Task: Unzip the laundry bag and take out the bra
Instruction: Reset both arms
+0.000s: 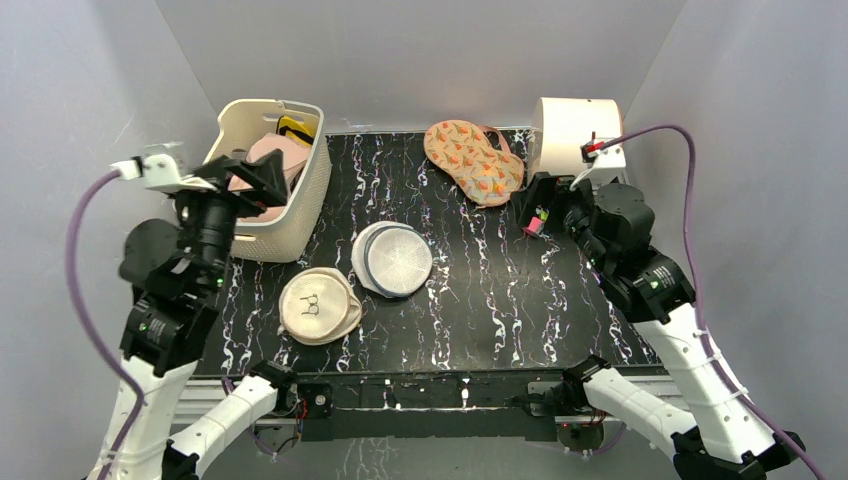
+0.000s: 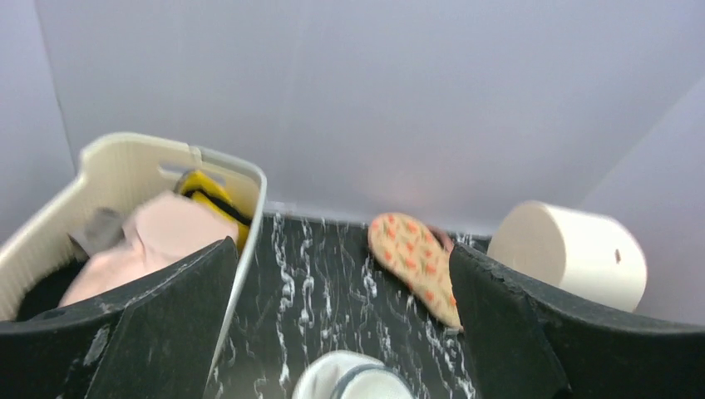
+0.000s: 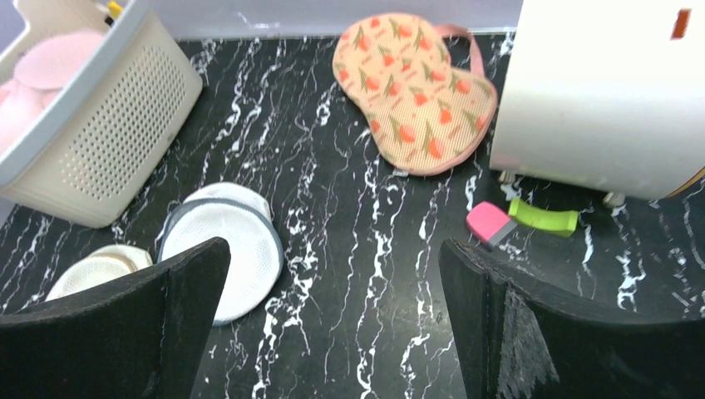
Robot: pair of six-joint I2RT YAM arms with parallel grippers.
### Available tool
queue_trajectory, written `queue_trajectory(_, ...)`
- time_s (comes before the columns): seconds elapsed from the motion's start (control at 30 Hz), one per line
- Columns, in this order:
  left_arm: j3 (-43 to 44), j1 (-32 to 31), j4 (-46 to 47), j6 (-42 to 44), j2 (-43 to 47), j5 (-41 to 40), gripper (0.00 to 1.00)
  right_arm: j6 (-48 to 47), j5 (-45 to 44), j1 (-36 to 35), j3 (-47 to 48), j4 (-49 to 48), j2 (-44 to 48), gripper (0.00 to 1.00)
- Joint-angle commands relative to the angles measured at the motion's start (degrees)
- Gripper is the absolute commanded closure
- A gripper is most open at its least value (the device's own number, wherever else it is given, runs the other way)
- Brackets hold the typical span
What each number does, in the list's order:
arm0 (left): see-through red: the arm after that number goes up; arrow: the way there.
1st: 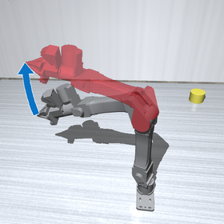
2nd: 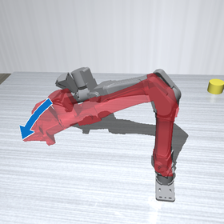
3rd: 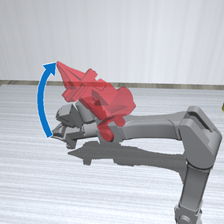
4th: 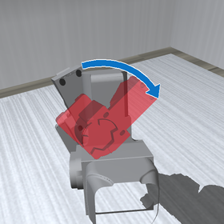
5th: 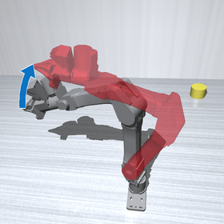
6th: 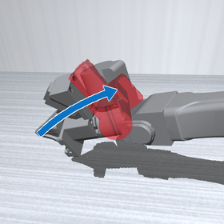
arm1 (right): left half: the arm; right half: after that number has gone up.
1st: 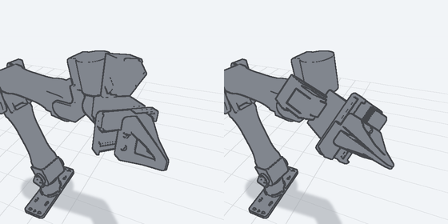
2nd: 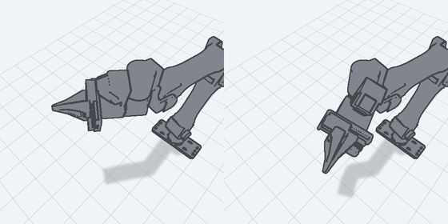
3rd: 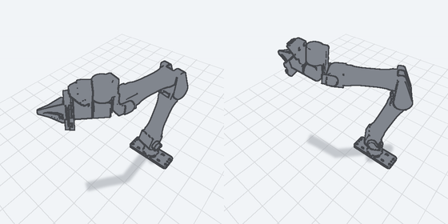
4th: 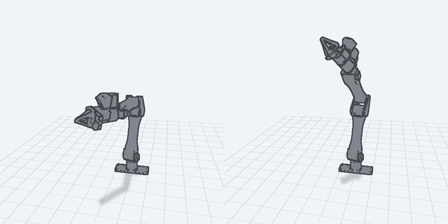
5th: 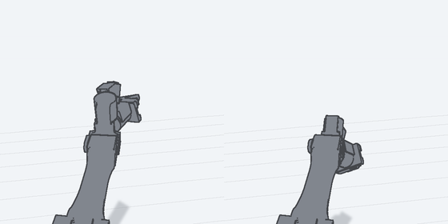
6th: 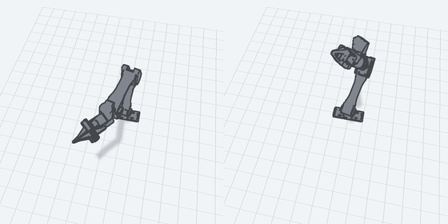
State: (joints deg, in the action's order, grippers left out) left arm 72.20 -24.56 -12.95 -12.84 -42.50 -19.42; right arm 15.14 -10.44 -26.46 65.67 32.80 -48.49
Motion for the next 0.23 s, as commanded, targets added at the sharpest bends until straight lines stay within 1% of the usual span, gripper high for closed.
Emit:
queue_trajectory(0.0,5.83,0.21,-6.41,4.4,-1.86,-0.76,0.02,-2.41,-3.54,0.27,5.28,-2.15,0.58,0.02)
queue_trajectory(0.1,6.2,0.21,-6.38,4.65,-1.95,0.97,0.02,-2.16,-4.53,0.27,6.24,-1.84,0.61,0.02)
queue_trajectory(0.2,6.51,0.21,-7.36,4.84,-2.67,2.14,0.02,-0.59,-5.94,0.28,4.52,-3.71,1.4,0.02)
